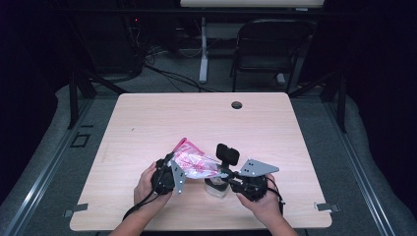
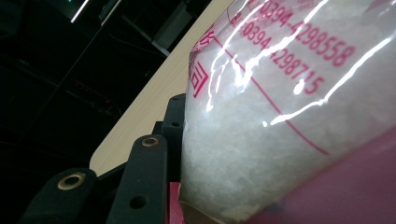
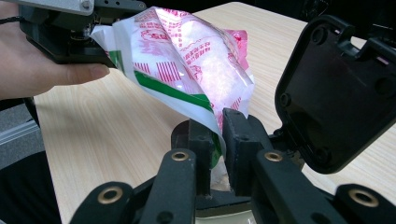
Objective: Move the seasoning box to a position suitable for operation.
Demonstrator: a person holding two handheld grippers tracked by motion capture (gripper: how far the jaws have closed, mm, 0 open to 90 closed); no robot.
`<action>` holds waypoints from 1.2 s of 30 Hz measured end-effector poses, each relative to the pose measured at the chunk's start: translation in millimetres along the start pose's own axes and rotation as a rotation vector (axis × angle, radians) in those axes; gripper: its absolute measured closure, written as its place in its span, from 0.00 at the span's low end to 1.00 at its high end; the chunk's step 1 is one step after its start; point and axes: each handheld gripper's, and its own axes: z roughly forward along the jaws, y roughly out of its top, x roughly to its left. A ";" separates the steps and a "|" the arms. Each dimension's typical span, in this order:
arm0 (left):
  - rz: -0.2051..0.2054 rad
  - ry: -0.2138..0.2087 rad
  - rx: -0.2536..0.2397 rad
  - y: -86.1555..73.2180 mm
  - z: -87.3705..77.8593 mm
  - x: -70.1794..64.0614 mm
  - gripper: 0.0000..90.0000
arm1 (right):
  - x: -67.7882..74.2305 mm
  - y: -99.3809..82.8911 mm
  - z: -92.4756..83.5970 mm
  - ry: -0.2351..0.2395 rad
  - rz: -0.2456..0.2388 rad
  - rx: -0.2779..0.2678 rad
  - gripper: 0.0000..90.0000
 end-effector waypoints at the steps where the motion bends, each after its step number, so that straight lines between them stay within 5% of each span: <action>1: -0.001 0.001 -0.001 0.0 0.0 -0.2 0.75 | 0.0 0.0 0.0 0.001 -0.001 0.002 0.92; 18: 0.026 0.015 -0.026 -1.2 2.4 -0.9 0.75 | 2.0 -1.1 0.4 0.015 -0.014 0.021 0.97; 28: 0.035 0.009 -0.086 -2.6 9.6 -1.3 0.75 | 4.3 -1.9 -1.7 0.006 -0.020 0.016 0.98; 36: 0.097 0.037 -0.102 4.1 9.2 1.5 0.75 | 2.1 -3.8 -3.2 -0.003 -0.011 0.015 0.99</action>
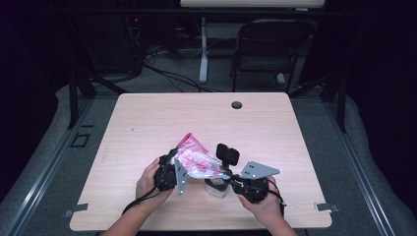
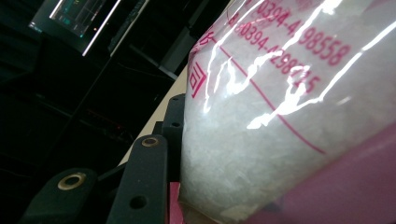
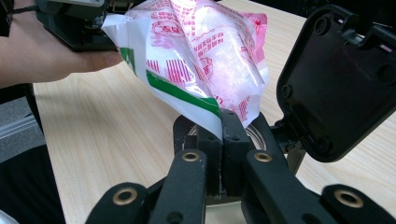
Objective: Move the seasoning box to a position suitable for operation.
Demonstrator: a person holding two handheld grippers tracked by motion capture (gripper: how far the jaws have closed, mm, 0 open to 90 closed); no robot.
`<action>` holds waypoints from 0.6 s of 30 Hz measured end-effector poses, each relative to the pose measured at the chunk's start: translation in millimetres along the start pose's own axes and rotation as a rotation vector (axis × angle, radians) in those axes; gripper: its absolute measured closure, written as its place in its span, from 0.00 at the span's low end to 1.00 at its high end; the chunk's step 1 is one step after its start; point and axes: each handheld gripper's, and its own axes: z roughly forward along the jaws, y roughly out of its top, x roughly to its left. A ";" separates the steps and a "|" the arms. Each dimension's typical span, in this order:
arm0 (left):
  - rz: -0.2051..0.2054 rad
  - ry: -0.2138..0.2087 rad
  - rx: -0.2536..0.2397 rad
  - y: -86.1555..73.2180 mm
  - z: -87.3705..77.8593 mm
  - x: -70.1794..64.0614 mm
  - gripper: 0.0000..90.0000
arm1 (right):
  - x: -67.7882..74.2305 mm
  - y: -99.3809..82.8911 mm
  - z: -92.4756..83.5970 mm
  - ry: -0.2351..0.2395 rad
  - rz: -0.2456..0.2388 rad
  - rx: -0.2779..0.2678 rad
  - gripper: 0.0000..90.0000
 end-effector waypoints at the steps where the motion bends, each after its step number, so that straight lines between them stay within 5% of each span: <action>1: 0.006 0.005 -0.003 0.5 -0.2 0.4 0.75 | -0.2 0.0 0.1 0.000 0.000 0.000 0.99; 6: 0.047 0.034 -0.010 2.7 -1.4 1.9 0.75 | -0.9 -0.5 1.5 0.001 -0.002 0.006 0.99; 18: 0.068 0.059 -0.035 3.5 -0.3 0.7 0.75 | -1.6 -1.6 2.0 0.003 0.000 0.007 0.99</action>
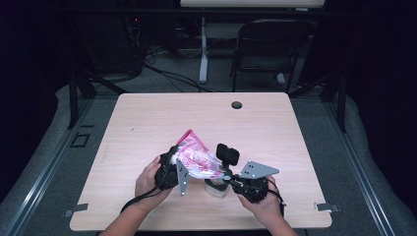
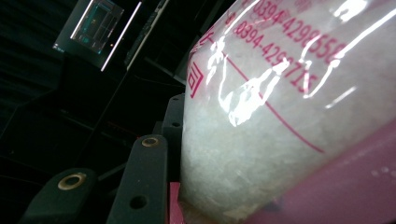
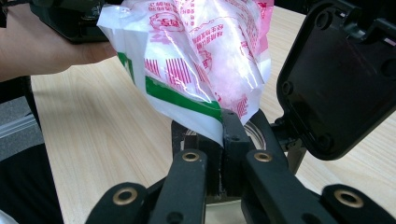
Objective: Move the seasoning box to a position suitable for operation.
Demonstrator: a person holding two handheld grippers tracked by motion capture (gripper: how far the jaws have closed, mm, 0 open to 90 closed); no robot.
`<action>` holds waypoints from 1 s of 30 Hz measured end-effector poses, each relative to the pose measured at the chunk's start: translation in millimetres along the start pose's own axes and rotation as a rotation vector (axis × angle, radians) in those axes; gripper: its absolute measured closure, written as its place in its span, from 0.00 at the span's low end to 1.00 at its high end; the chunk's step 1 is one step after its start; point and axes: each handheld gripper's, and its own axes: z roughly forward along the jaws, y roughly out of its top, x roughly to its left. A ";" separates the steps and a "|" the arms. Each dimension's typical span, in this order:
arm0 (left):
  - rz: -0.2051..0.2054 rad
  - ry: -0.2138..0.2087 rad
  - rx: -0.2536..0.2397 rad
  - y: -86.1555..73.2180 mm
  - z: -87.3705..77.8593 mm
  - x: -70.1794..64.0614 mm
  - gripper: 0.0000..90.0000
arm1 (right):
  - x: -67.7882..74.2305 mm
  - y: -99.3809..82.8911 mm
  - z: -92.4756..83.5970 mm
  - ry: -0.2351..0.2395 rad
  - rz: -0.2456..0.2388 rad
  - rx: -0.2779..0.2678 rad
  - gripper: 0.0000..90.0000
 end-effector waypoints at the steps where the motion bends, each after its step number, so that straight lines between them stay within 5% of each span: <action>1: 0.004 0.003 0.000 0.2 -0.2 -0.3 0.75 | 0.0 0.0 0.1 0.000 0.000 0.001 0.99; 30: 0.068 0.059 -0.029 7.2 -4.9 3.4 0.75 | 2.0 -2.1 1.4 0.005 -0.002 0.009 0.98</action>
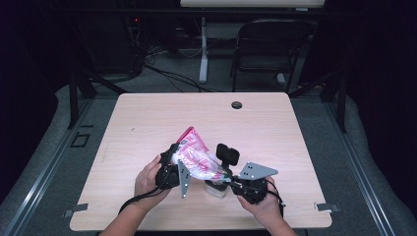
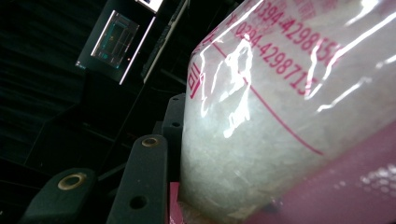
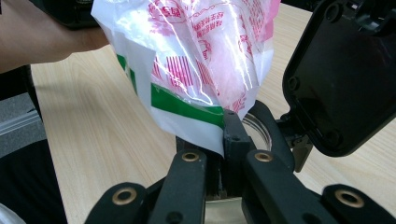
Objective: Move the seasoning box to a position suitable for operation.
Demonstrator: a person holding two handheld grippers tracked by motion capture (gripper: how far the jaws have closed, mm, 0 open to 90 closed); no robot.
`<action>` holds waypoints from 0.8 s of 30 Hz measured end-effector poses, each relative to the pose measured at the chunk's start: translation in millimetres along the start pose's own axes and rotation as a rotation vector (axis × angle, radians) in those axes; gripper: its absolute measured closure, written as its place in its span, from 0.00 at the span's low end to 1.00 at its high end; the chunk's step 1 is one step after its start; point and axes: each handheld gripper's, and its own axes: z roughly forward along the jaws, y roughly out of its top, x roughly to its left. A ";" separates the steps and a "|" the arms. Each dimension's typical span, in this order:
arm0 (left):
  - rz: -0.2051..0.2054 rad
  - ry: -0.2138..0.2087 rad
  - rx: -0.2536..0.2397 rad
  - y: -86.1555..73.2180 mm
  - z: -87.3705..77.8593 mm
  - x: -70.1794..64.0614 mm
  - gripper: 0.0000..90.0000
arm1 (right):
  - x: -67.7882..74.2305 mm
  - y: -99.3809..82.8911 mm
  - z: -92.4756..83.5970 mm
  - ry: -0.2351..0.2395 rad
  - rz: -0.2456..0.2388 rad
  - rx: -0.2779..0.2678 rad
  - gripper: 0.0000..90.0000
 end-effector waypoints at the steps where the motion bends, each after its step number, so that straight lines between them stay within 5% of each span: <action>1: 0.003 0.002 -0.001 0.1 -0.1 0.1 0.75 | -0.2 -0.1 0.3 0.000 -0.002 0.003 0.98; 24: 0.008 0.012 -0.007 2.9 -1.2 -0.4 0.75 | -3.2 -2.4 4.7 -0.002 0.005 0.020 0.98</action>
